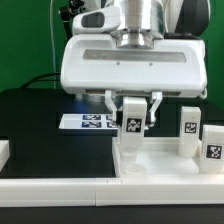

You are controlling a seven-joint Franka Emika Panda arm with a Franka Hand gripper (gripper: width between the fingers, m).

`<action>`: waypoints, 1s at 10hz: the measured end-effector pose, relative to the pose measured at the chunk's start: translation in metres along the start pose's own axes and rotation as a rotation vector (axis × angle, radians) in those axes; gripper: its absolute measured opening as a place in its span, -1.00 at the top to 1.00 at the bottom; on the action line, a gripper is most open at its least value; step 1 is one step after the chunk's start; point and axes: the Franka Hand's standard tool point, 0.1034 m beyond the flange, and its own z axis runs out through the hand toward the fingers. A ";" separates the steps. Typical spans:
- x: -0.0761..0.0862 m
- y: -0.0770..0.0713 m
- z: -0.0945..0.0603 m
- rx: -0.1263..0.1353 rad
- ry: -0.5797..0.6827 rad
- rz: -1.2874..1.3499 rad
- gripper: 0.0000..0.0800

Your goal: Assemble square table

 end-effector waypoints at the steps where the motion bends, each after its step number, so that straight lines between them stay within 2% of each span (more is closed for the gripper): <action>1: -0.005 -0.001 0.005 -0.001 -0.006 -0.004 0.29; 3: -0.011 -0.005 0.010 0.000 -0.011 -0.011 0.29; 6: -0.012 -0.013 0.011 0.004 -0.002 -0.023 0.29; 10: -0.020 -0.012 0.018 -0.001 -0.010 -0.027 0.29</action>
Offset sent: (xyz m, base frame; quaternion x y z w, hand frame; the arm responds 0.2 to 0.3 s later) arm 0.0021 0.0120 -0.0128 0.0028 0.0153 0.0153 0.9998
